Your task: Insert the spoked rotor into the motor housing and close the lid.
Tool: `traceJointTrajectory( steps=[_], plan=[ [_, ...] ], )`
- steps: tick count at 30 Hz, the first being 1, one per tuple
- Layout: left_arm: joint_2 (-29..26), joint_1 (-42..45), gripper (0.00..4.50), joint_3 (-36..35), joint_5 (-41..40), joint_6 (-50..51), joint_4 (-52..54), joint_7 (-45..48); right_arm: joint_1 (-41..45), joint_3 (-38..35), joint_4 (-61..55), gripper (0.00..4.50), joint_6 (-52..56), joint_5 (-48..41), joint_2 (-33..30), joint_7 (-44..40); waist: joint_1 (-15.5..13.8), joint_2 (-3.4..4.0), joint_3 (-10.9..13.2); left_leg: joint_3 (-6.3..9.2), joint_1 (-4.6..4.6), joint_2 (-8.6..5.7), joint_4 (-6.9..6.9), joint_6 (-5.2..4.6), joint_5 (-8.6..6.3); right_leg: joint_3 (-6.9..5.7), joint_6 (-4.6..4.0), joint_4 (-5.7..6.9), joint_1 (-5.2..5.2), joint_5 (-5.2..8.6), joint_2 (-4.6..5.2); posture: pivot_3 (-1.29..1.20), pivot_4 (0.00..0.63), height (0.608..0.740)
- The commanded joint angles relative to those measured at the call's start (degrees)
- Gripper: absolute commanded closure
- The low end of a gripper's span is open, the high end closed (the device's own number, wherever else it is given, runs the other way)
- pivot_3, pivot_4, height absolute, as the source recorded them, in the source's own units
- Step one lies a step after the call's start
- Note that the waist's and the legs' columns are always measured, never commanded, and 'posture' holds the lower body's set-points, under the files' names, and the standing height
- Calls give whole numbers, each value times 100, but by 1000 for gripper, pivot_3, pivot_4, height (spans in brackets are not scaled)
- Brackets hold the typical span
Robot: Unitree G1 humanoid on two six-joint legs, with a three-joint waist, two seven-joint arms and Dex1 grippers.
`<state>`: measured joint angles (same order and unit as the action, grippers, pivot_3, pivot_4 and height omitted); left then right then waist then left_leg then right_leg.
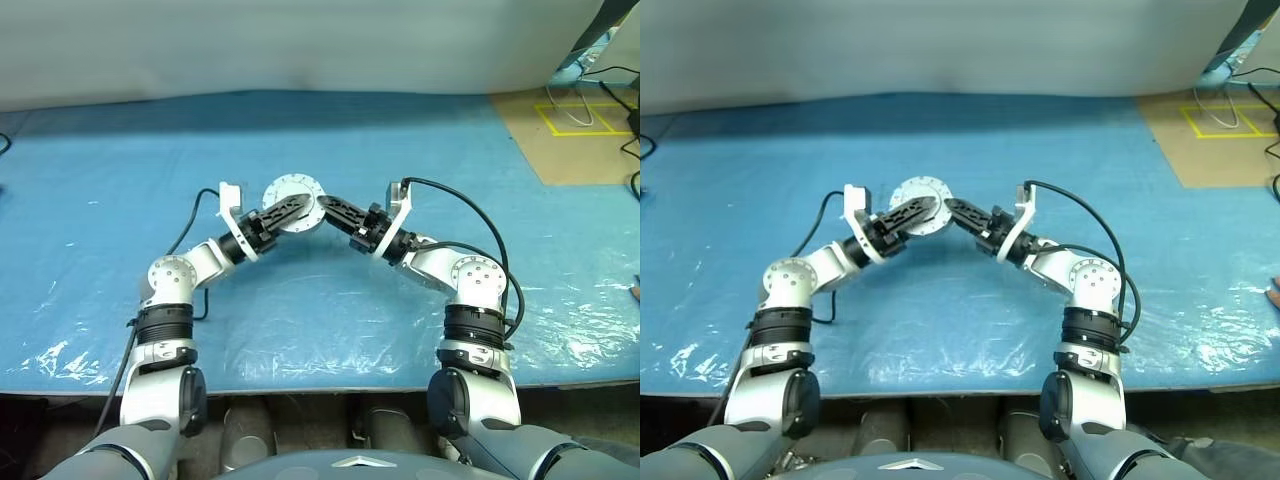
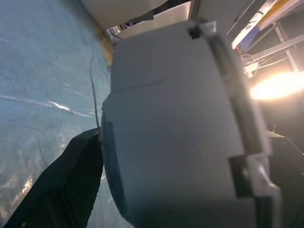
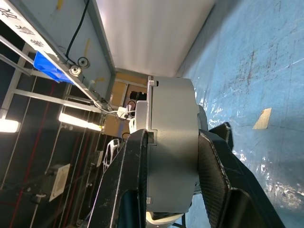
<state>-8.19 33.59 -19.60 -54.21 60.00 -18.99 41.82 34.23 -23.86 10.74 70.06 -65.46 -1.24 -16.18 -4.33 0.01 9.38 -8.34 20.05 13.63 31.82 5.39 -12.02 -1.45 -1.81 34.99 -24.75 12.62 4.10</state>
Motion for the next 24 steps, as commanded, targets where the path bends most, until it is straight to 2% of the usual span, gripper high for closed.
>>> traceJointTrajectory(
  steps=[1,4,5,7,10,11,18,24],
  plan=[
    [44,166,30,-117,-135,-64,21,-160,86,19,-340,3354,-10,-364,30,-82,2,0,0,0,0,1,2,0,0,0,0,2,0,0,0,0,150,740],
    [64,215,30,-184,-116,-145,-80,-300,78,16,-335,3354,-13,-367,11,-65,3,0,0,1,0,1,12,0,0,1,1,9,0,0,0,0,150,740],
    [93,229,196,-236,-100,-217,-120,-416,75,10,-322,3354,-21,-359,9,-52,2,0,0,1,0,1,15,0,0,1,1,11,0,0,0,0,150,740],
    [115,201,636,-291,-202,-202,-63,-411,69,1,-299,3354,-34,-346,4,-27,-4,0,0,2,1,1,24,1,-1,2,1,15,0,-1,1,0,150,740],
    [104,131,1604,-153,-154,-162,57,-410,68,3,-273,3354,-58,-342,12,10,-3,-1,0,3,2,0,30,2,-1,3,2,21,0,-1,4,0,150,740],
    [106,123,1723,-121,-148,-154,59,-434,69,9,-260,3354,-67,-339,16,12,-5,-1,0,3,1,0,31,2,-1,3,2,24,0,-1,3,0,150,740],
    [37,-46,1723,16,-404,79,445,-257,72,79,-262,3354,-182,-218,9,31,-2,-1,0,3,-1,1,35,4,-2,3,2,36,0,-1,4,0,150,740],
    [-45,-15,1723,34,-537,271,487,-256,-37,451,-522,3354,-754,415,-68,-24,-10,-1,0,3,0,0,37,16,-10,2,2,38,0,-1,8,0,150,740]
  ],
)
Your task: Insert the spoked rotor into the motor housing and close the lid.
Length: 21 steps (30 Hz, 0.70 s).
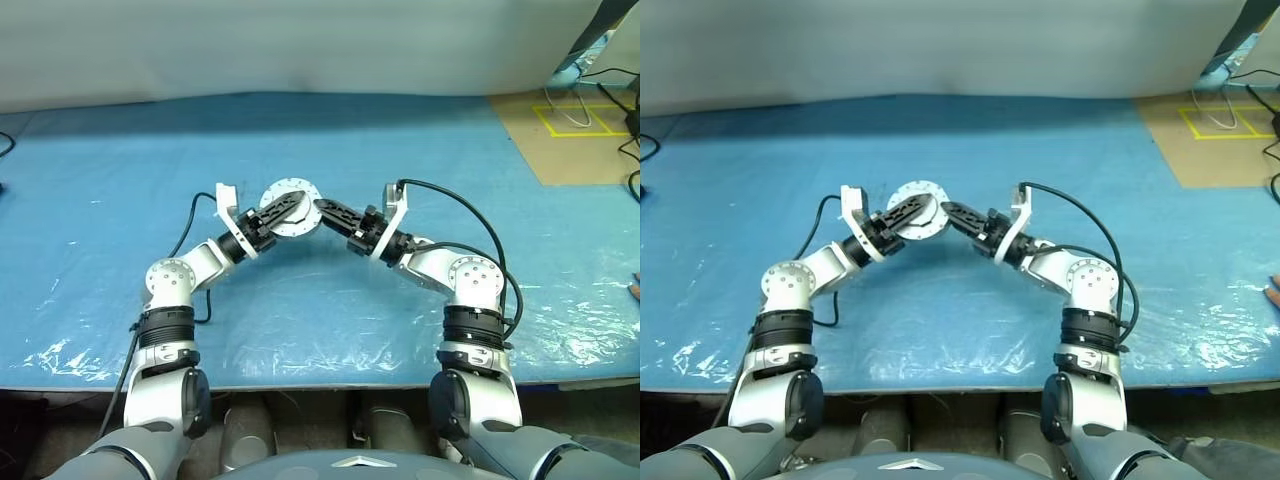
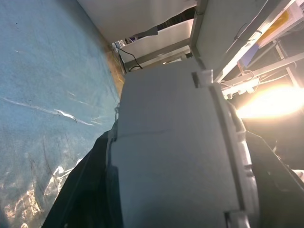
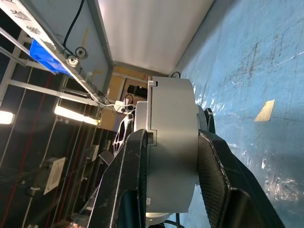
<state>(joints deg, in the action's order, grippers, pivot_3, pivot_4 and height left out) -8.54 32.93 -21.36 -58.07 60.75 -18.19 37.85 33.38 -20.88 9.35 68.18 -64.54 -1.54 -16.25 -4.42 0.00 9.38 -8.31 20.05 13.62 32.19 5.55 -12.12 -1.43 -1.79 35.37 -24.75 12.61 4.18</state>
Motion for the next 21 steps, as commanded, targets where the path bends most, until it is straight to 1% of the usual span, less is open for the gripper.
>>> traceJointTrajectory(
  steps=[1,2,4,5,7,8,9,13,17,19,21],
  plan=[
    [-17,63,1723,209,-149,191,391,137,30,212,-421,3354,-625,384,-55,-72,-1,0,0,0,1,0,1,0,0,0,0,0,0,0,0,0,150,740],
    [-20,84,1723,208,-139,180,358,124,14,240,-444,3354,-688,398,-44,-130,0,0,0,0,1,0,1,0,0,0,0,0,0,0,0,0,150,740],
    [-25,113,1723,206,-129,156,315,115,2,250,-436,2653,-692,322,-29,-254,-2,0,0,0,0,0,1,0,0,0,0,1,0,0,0,0,150,740],
    [-27,128,1723,205,-119,129,293,115,6,241,-419,2379,-677,275,-29,-288,-3,0,0,0,0,0,1,0,0,0,0,2,0,0,1,0,150,740],
    [-36,163,1723,181,-123,84,257,106,44,221,-357,1743,-608,221,-47,-205,-11,-1,1,0,1,-2,2,1,0,0,1,1,0,0,3,0,150,740],
    [-42,172,1723,175,-126,73,251,107,58,212,-332,1302,-591,209,-49,-160,-11,-1,1,0,2,-2,2,1,0,0,1,1,0,0,2,0,150,740],
    [-64,180,1723,158,-149,76,258,114,59,203,-328,1050,-588,188,-52,-156,-6,-1,1,0,1,-2,1,1,0,0,1,1,0,0,2,0,150,740],
    [-195,199,1723,102,-118,-32,231,185,57,207,-303,1050,-589,174,-64,-169,27,-1,1,0,-1,-1,1,1,0,0,1,4,0,0,1,0,150,740],
    [-419,360,1723,-133,-59,-362,-26,165,52,218,-321,1050,-660,260,-104,-152,29,-1,1,0,-1,-1,2,1,0,0,1,5,0,-1,1,0,150,740],
    [-629,618,1723,-392,123,-855,-499,41,71,178,-249,1050,-872,460,-180,-72,19,-1,1,0,-1,-1,2,1,0,0,1,5,0,-1,1,0,150,740],
    [-802,833,1723,-457,613,-1619,-1099,-196,60,160,-73,1050,-1106,728,-291,22,10,-2,1,0,-2,-2,2,1,0,0,1,5,0,-1,1,0,150,740]
  ],
)
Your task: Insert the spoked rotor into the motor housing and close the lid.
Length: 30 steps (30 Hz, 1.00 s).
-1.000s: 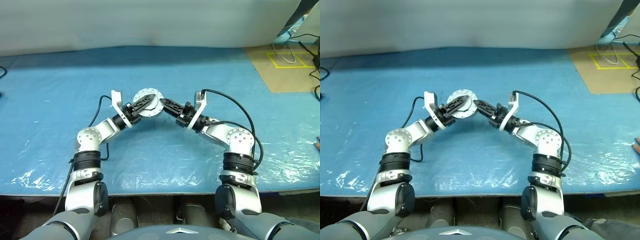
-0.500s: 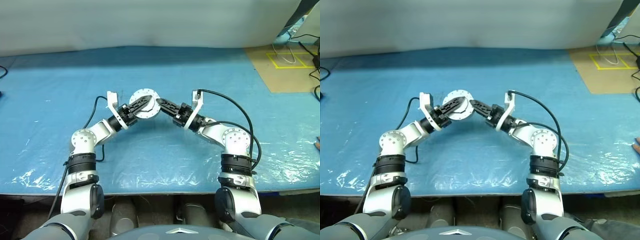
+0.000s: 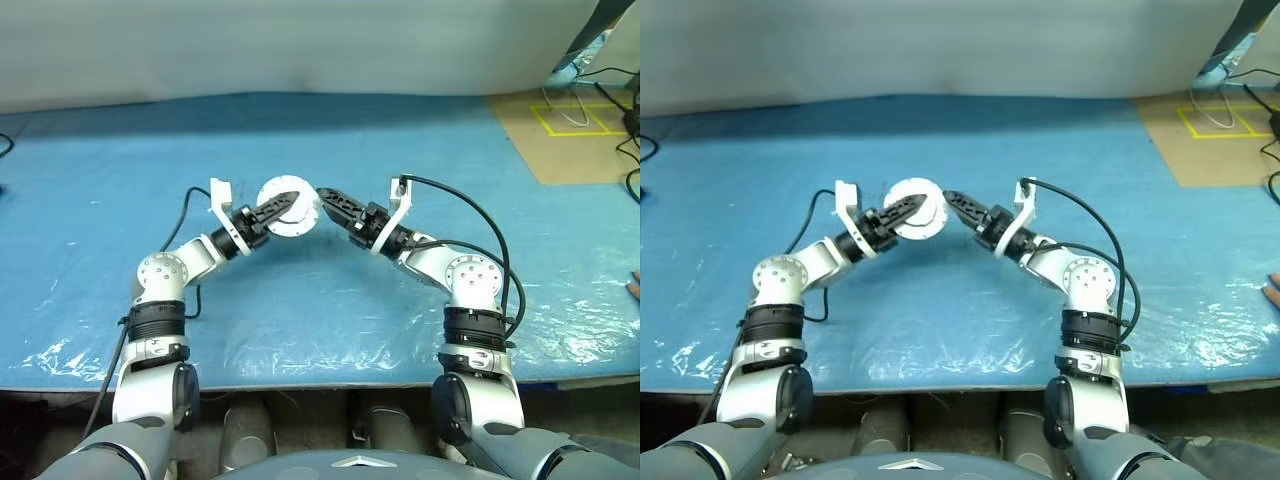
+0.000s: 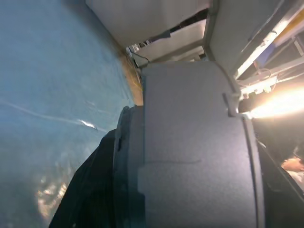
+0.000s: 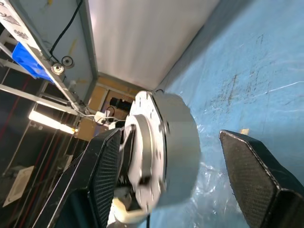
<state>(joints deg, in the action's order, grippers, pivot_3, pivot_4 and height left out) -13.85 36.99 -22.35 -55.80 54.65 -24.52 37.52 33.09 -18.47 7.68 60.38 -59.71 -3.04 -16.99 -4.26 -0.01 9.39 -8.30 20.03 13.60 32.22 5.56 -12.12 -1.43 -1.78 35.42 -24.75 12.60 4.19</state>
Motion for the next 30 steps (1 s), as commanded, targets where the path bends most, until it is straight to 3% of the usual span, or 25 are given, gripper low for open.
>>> traceJointTrajectory(
  steps=[1,6,13,16,19,30],
  plan=[
    [-316,496,1723,-333,594,-1297,-703,-249,73,-79,153,1050,-390,320,-180,102,-3,0,0,0,0,0,1,0,0,0,1,0,0,-1,0,0,150,740],
    [-345,689,1723,-298,1197,-2128,-1570,-407,-133,92,99,1050,-546,664,-359,14,-26,-1,0,2,5,-6,3,0,0,2,10,-6,2,-7,1,0,150,740],
    [-305,679,1723,-280,1678,-2582,-1962,-523,-284,234,-77,1050,-540,761,-361,-15,-62,-31,18,17,17,-6,10,-17,11,-4,11,-9,0,-8,0,0,150,740],
    [-273,626,1017,-238,1889,-2891,-2030,-604,-289,254,-87,1016,-543,778,-372,-45,-57,-31,18,17,7,-5,10,-12,7,-2,9,-1,1,-8,-1,0,150,740],
    [-271,558,30,-149,1939,-2765,-1840,-501,-289,279,-99,1016,-525,775,-376,-79,-62,-32,19,17,5,-4,10,0,0,-2,5,3,1,-11,1,0,150,740],
    [-1112,638,30,-278,2469,-3724,-2101,-473,-268,219,-128,1016,-737,761,-371,-213,-28,-32,19,16,2,-3,14,-1,1,0,-3,4,2,-17,0,0,150,740]
  ],
)
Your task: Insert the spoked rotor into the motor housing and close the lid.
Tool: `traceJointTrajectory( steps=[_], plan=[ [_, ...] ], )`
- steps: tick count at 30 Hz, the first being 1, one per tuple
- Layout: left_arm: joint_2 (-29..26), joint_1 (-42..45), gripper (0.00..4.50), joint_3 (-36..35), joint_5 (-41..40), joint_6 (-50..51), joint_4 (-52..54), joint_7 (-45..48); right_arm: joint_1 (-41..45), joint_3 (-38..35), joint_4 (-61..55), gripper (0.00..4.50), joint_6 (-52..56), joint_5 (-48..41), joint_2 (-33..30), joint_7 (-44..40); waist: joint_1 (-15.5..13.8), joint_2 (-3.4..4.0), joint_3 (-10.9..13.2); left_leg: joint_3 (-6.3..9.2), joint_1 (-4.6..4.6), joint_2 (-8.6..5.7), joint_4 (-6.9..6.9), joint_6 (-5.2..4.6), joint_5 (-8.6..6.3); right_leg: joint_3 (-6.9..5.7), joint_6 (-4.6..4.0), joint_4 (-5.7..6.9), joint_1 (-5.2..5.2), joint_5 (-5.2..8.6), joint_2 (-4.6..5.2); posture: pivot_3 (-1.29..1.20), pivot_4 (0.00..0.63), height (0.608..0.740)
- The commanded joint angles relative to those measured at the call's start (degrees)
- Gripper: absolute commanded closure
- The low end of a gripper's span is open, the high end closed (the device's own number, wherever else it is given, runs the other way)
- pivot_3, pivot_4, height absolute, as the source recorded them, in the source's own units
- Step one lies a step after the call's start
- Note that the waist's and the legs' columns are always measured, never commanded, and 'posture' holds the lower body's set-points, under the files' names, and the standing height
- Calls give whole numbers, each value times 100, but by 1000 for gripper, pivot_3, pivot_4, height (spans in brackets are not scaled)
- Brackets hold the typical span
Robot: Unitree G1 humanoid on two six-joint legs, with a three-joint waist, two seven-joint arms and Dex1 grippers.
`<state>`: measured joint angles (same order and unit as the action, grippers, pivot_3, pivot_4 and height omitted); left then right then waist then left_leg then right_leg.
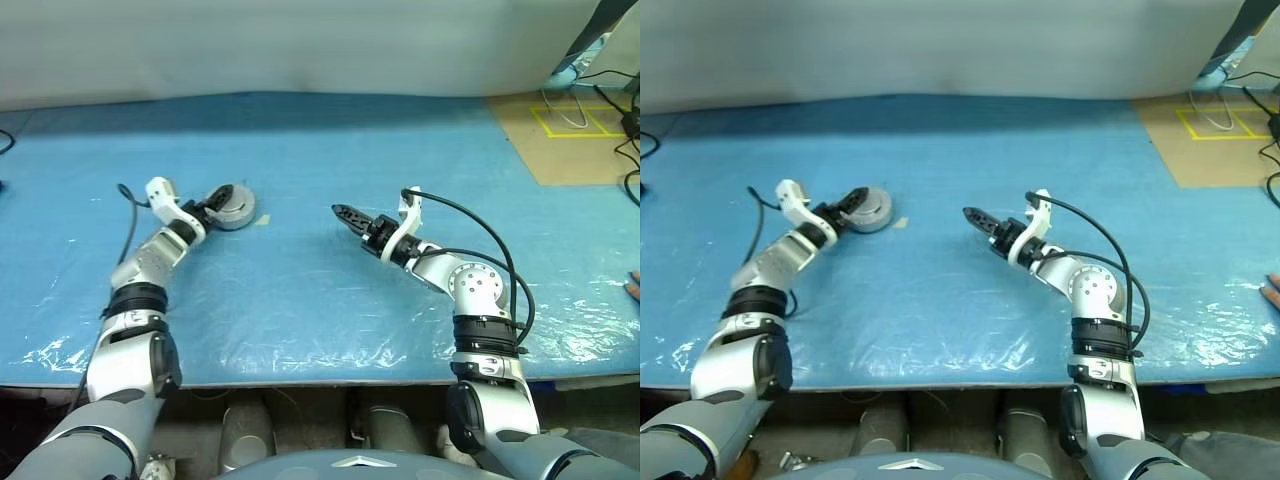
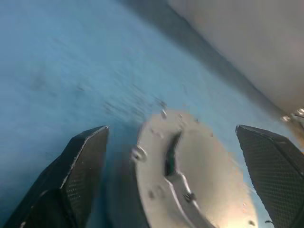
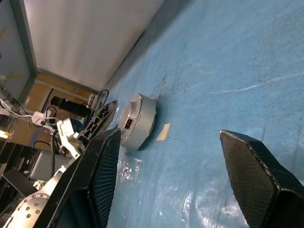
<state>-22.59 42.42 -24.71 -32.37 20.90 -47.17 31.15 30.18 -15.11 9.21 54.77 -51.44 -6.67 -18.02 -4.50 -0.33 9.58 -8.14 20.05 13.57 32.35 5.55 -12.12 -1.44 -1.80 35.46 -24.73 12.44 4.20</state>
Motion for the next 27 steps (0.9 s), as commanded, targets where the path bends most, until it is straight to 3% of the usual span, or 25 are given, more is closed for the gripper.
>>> traceJointTrajectory(
  steps=[1,6,10,12,14,17,19,27],
  plan=[
    [-289,8,30,77,225,-468,350,288,0,-113,-347,1016,-243,-35,-40,-137,-5,0,0,0,0,0,0,0,0,0,0,-1,0,0,0,0,150,740],
    [-150,-406,30,416,625,-939,1509,34,-92,-8,-773,1016,-477,280,-219,62,-82,0,0,0,3,0,0,0,0,-3,1,-1,1,0,2,0,150,740],
    [130,-1161,30,858,1061,-929,3172,-542,-541,1558,-1829,1016,-1552,2497,-1028,459,-96,-1,0,-1,6,2,4,1,0,-5,2,-1,3,-1,2,0,150,740],
    [276,-1525,30,995,1257,-802,3802,-925,-744,1815,-2167,1016,-2116,3280,-1136,902,-84,-1,0,-1,4,5,4,2,0,-5,4,-1,3,-1,-1,0,150,740],
    [416,-1984,30,1214,1501,-826,4451,-1152,-965,1460,-2424,1016,-2411,3554,-877,1519,-49,-1,1,-1,0,5,1,2,-1,-2,5,-1,2,-1,-3,0,150,740],
    [653,-2738,30,1466,1813,-911,5262,-1489,-1550,1629,-2822,1016,-2738,4402,-1023,1885,-12,-2,0,-2,-1,1,-2,3,-1,1,8,-6,2,1,-1,0,150,740],
    [754,-3134,30,1572,1944,-887,5603,-1628,-1833,1437,-2995,1016,-2586,4404,-810,2093,15,-2,1,-3,0,2,-2,2,-1,2,12,-13,3,0,-2,0,150,740],
    [1095,-4277,30,1751,2071,-667,6270,-1958,-2964,1413,-3483,1016,-2543,4746,-935,1901,70,-2,1,-12,-11,3,3,0,-3,16,58,-14,1,17,-6,0,150,740]
  ],
)
